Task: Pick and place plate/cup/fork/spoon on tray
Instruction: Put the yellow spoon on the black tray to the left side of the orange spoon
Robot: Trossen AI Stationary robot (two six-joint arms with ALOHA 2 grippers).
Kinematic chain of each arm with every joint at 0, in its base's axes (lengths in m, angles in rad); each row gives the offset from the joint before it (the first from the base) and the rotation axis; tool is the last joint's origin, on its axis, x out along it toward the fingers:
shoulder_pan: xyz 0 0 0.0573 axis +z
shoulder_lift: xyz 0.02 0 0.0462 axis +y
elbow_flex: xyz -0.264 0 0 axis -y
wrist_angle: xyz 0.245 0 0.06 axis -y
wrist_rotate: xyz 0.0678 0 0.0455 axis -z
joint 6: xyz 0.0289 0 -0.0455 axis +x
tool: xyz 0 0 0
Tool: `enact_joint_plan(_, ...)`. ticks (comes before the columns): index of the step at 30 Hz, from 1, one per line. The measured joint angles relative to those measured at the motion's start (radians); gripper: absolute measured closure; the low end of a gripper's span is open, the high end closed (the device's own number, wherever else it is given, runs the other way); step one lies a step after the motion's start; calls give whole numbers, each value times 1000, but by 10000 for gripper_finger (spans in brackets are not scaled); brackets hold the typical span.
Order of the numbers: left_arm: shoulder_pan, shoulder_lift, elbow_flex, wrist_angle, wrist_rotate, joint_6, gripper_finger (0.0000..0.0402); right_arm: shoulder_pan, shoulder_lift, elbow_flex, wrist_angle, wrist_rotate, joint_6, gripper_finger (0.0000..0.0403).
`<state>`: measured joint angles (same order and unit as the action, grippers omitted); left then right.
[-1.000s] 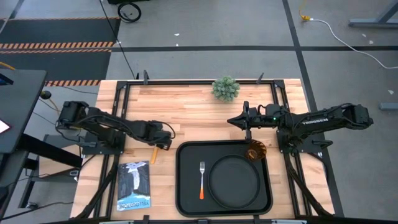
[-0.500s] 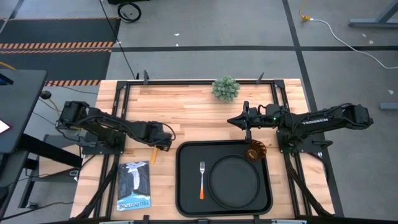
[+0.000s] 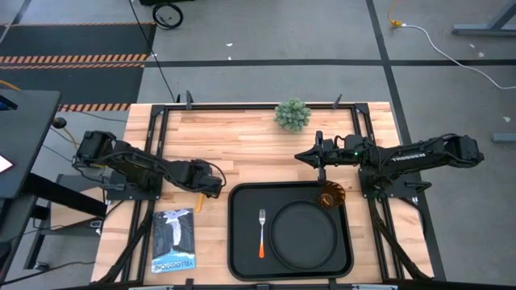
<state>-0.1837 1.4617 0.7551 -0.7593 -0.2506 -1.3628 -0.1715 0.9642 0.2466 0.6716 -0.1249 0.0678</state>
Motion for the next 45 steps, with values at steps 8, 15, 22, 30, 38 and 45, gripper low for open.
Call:
enact_joint_plan(8, 0, 39, -1, 3, -4, -20, 255, 0, 0, 0, 2, 0, 0, 396)
enact_joint_plan(15, 0, 114, 2, 42, -3, -14, 246, 0, 0, 0, 6, 0, 0, 396)
enact_joint_plan(22, 0, 133, 3, 46, 21, -15, 259, 0, 0, 0, 8, 0, 0, 396)
enact_joint_plan(30, 1, 133, 3, 58, 57, -43, 340, 0, 0, 0, 8, 1, 0, 396)
enact_joint_plan(38, 9, 132, 20, 51, 69, -124, 351, 0, 0, 0, 8, 1, 0, 396)
enact_joint_plan(45, 6, 137, 98, -21, 97, -126, 352, 0, 0, 0, 8, 1, 0, 396)
